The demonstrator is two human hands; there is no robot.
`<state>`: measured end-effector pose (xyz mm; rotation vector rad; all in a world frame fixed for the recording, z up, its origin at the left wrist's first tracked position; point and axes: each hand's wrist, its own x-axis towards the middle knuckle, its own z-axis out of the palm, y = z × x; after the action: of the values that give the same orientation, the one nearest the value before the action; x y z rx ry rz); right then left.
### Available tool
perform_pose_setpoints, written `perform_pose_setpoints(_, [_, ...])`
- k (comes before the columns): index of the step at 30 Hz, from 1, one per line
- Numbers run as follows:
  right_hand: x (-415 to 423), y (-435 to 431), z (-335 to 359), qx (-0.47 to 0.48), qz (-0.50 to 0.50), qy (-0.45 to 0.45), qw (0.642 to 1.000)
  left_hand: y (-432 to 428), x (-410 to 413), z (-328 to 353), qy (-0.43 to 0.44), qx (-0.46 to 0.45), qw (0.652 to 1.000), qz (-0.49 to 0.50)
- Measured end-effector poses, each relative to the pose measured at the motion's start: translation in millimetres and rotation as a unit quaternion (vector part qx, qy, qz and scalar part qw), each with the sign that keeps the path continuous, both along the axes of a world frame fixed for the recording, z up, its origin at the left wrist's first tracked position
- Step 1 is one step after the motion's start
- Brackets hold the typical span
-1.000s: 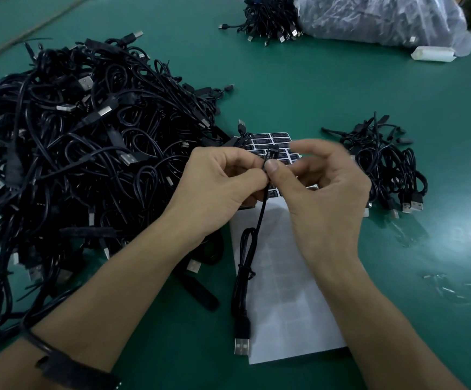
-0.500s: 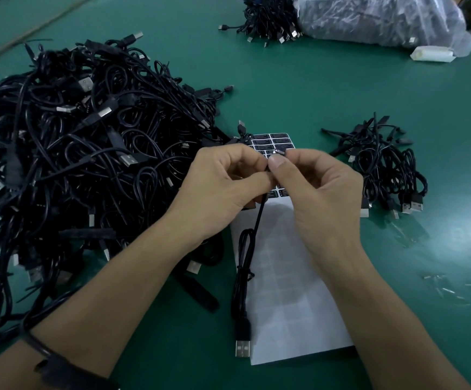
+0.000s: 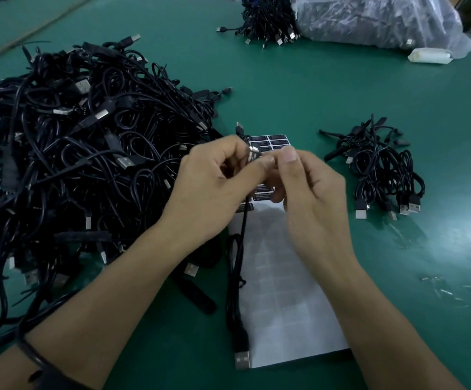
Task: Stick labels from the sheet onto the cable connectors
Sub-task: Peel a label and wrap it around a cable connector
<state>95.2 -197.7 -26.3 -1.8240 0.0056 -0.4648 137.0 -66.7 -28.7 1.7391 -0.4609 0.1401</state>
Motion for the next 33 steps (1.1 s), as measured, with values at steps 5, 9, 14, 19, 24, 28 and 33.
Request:
perform_pose_setpoints(5, [-5,2,1,-0.120,0.134,0.082,0.980,3,1,9,-0.031,-0.094,0.992,0.072])
perform_pose_setpoints(9, [-8,-2,3,-0.160,0.197,0.104,0.962,7,2,10,-0.003,-0.162,0.980,0.117])
perform_pose_setpoints(14, [-8,-14,13,-0.069,0.221,0.116,0.966,9,3,13,0.038,-0.221,0.966,0.129])
perform_pose_setpoints(19, [-8,-37,28,0.050,0.139,0.101,0.984,11,4,15,0.077,-0.248,0.957,0.131])
perform_pose_setpoints(24, [8,-71,30,0.078,-0.116,0.034,0.990,8,2,12,0.078,-0.164,0.978,0.107])
perform_pose_setpoints(28, [17,-103,31,-0.050,-0.281,0.043,0.958,2,-5,-1,-0.080,0.167,0.982,0.036])
perform_pose_setpoints(33, [18,-109,21,-0.152,-0.316,0.097,0.932,0,-11,-4,-0.130,0.521,0.841,-0.061])
